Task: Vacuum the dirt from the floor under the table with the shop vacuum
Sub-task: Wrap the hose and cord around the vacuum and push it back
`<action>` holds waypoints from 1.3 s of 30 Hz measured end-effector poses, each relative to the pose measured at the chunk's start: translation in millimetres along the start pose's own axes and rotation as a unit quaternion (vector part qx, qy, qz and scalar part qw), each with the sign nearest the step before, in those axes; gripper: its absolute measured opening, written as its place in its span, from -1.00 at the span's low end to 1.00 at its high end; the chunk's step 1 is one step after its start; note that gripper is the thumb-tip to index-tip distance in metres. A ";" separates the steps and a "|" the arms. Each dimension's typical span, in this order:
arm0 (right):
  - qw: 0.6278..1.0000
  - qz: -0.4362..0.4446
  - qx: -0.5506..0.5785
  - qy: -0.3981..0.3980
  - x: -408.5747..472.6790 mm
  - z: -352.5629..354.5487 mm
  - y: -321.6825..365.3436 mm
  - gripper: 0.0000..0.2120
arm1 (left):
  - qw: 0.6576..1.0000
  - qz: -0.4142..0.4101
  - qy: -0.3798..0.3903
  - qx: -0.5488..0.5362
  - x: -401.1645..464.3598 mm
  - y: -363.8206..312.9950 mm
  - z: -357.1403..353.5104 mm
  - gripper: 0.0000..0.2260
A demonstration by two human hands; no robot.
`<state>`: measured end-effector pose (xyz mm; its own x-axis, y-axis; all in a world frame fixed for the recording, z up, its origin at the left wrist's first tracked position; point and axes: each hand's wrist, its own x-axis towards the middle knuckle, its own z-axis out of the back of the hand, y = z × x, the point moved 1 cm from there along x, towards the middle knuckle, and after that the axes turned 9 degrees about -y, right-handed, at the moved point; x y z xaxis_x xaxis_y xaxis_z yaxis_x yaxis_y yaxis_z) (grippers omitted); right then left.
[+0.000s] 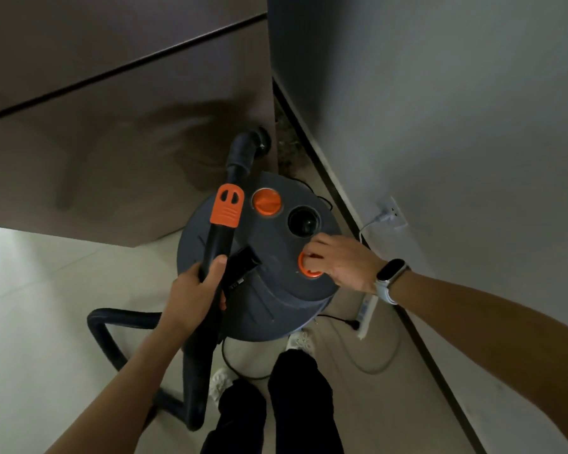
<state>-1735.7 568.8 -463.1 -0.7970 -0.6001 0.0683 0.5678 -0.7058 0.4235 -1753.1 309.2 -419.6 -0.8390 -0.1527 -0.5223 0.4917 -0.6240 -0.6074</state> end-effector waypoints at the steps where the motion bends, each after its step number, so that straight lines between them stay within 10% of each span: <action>1: 1.000 -0.004 0.003 -0.003 -1.2 -0.4 -1.6 -0.68 | 1.000 0.003 -0.001 -0.006 -1.9 1.4 -0.7 -0.62; 3: 0.999 -0.027 0.021 -0.026 -1.8 -1.6 -5.0 -0.90 | 1.000 0.008 -0.008 -0.015 -3.8 4.4 -3.6 -0.62; 11: 0.957 -0.249 0.078 -0.127 90.5 -5.2 -14.4 -0.60 | 0.998 0.015 -0.035 -0.051 -3.2 20.0 -16.1 -0.64; 39: 0.990 -0.131 -0.012 0.045 116.5 5.3 -22.4 -0.63 | 0.996 0.043 -0.044 -0.071 4.4 22.5 5.1 -0.62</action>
<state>-1842.4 516.6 -459.8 -0.8966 -0.4252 -0.1235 0.3490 -0.8503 0.3939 -1746.9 290.6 -432.5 -0.8065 -0.2716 -0.5252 0.5853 -0.4921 -0.6444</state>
